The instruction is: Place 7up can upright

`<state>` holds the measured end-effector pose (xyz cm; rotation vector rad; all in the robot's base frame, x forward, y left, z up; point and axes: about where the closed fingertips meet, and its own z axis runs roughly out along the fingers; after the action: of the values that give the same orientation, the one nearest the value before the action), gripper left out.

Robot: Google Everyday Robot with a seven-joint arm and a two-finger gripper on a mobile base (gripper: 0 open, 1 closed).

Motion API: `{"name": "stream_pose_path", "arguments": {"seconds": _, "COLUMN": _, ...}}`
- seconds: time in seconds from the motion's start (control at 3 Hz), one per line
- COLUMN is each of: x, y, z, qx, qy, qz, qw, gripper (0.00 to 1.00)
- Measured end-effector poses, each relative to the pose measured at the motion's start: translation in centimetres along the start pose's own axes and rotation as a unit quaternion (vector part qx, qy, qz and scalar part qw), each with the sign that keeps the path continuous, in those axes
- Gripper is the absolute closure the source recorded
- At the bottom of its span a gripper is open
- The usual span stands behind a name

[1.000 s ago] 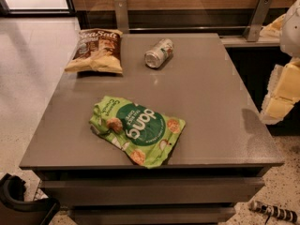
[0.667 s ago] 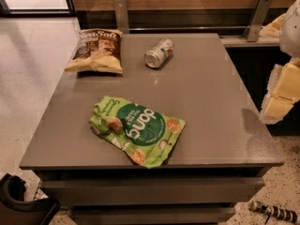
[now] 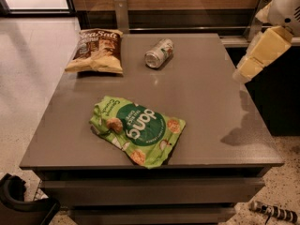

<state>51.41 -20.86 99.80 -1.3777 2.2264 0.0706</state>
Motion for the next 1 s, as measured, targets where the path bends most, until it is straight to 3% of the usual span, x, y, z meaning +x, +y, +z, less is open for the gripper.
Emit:
{"name": "stream_pose_path", "arguments": {"seconds": 0.33, "x": -3.3, "y": -3.3, "z": 2.0, "qx": -0.010, "qy": -0.065, "qz": 0.074, "qw": 0.9951, "gripper": 0.00}}
{"name": "stream_pose_path", "arguments": {"seconds": 0.67, "x": -7.0, "y": -6.2, "z": 3.6, "qx": -0.013, "qy": -0.092, "qz": 0.144, "qw": 0.9853, "gripper": 0.00}}
{"name": "stream_pose_path", "arguments": {"seconds": 1.0, "x": -11.8, "y": -8.3, "z": 7.3, "qx": -0.011, "qy": -0.062, "qz": 0.207, "qw": 0.9764, "gripper": 0.00}}
